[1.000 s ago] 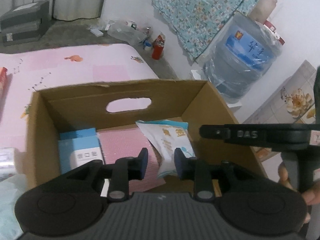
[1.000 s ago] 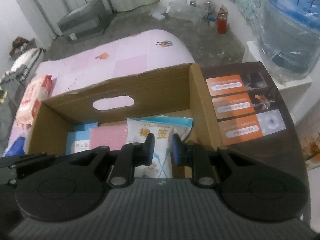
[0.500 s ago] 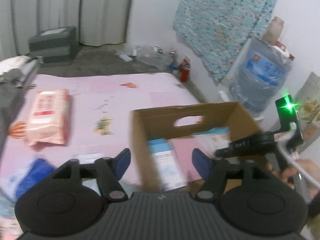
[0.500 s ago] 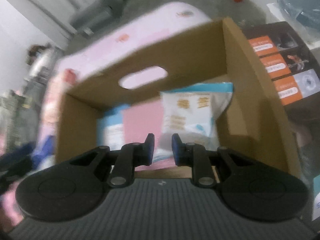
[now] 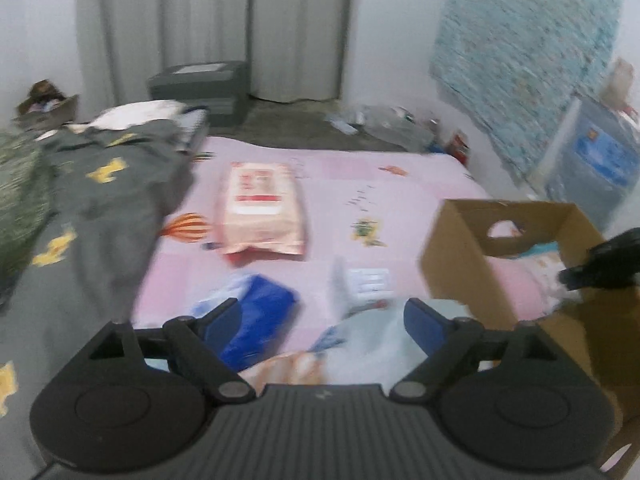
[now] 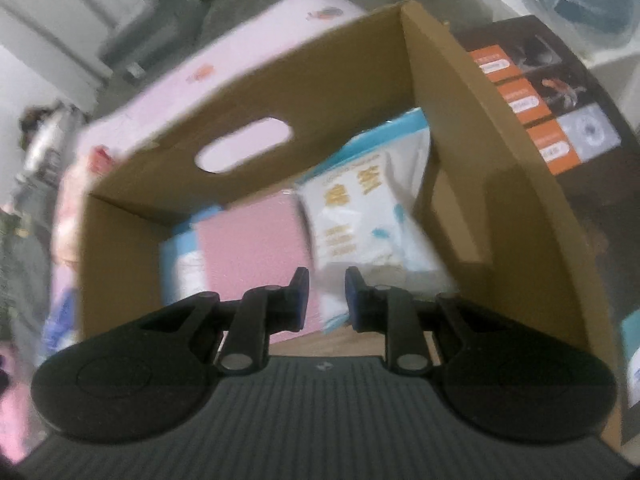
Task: Organize soft objects
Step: 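Open the right gripper and withdraw it from the cardboard box, then grasp the blue-and-white packet on the bed with the right gripper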
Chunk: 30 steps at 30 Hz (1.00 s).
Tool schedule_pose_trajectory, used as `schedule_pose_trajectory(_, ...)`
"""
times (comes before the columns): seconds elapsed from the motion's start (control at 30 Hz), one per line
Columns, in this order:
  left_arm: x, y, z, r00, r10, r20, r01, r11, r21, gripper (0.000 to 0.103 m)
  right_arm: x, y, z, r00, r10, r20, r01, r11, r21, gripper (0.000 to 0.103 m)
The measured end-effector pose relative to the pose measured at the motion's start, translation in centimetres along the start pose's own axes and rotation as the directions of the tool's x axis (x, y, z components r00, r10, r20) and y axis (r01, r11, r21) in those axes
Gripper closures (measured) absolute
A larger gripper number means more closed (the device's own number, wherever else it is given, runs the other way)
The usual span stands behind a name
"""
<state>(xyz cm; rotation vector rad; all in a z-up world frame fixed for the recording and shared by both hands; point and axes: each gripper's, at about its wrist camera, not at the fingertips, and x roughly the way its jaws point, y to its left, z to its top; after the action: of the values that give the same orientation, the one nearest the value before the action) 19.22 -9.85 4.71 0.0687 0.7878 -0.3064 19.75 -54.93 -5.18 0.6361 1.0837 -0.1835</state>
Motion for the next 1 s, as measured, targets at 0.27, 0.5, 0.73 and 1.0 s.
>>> schedule_pose_trajectory(0.27, -4.7, 7.6, -2.7, 0.997, 0.063, 0.049, -0.057, 0.992, -0.115, 0.012, -8.6, 5.6, -3.9, 0.959, 0.267, 0.094, -0.262, 0.963, -0.058, 0.079)
schedule_pose_trajectory(0.5, -6.1, 11.5, -5.0, 0.996, 0.076, 0.049, -0.065, 0.977, -0.201, 0.012, -8.6, 14.8, -7.4, 0.911, 0.411, -0.035, -0.411, 0.900, -0.147, 0.077)
schedule_pose_trajectory(0.73, -5.3, 13.6, -5.7, 0.996, 0.073, 0.056, -0.060, 0.977, -0.207, 0.015, -6.0, 24.4, -9.6, 0.883, 0.443, -0.153, -0.466, 0.864, -0.190, 0.072)
schedule_pose_trajectory(1.0, 0.9, 12.3, -2.8, 0.999, -0.032, -0.031, 0.031, 0.999, -0.040, 0.015, 3.3, 30.9, -9.1, 0.888, 0.367, -0.276, -0.396, 0.917, -0.056, 0.062)
